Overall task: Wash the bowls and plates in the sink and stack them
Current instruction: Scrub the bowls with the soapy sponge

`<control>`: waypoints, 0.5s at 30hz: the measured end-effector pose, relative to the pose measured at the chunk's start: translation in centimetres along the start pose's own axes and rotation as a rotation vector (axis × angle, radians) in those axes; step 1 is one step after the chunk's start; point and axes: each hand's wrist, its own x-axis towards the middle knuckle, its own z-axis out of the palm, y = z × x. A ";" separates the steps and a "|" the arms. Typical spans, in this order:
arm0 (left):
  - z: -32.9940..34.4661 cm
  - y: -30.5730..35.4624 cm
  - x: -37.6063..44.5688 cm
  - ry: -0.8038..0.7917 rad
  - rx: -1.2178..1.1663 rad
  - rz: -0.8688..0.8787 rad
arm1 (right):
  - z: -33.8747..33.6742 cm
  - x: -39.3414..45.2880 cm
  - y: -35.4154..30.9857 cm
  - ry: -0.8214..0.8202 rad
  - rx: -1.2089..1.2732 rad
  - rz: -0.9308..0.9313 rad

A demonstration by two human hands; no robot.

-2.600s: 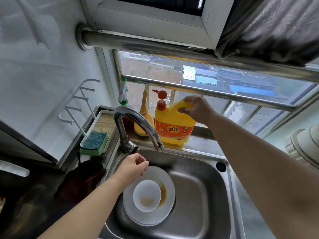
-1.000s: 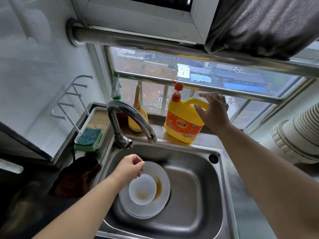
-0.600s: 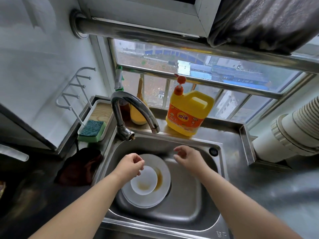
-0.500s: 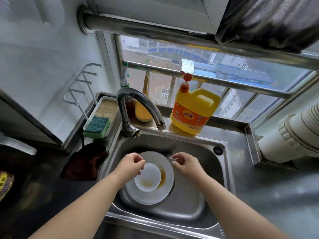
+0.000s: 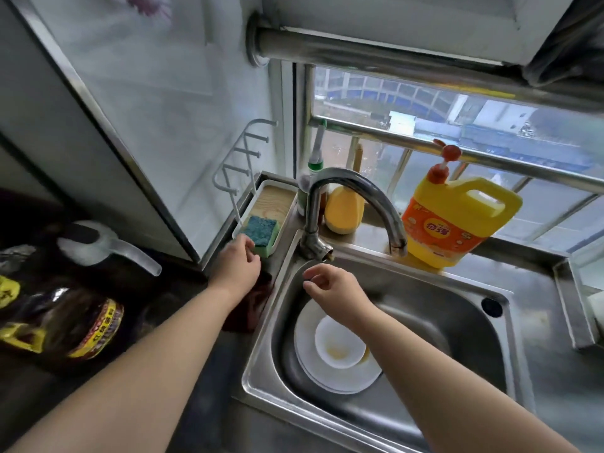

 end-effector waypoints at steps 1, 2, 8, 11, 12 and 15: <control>-0.4 -0.1 0.8 0.013 0.040 0.031 | 0.3 0.4 -0.4 -0.001 -0.001 -0.003; -0.6 -0.2 1.5 0.014 0.069 0.058 | 0.6 0.7 -0.6 -0.001 0.000 0.001; 1.7 -0.8 3.6 -0.005 0.099 -0.025 | 1.2 1.7 -0.8 0.033 0.009 0.043; 3.3 -1.3 4.4 -0.049 0.173 -0.107 | 1.4 1.7 -0.3 0.057 0.028 0.077; 3.5 -1.3 4.6 -0.060 0.199 -0.117 | 1.4 1.6 -0.1 0.061 0.027 0.086; 3.4 -1.1 5.1 0.001 0.151 -0.110 | 1.2 1.2 0.7 0.060 0.025 0.121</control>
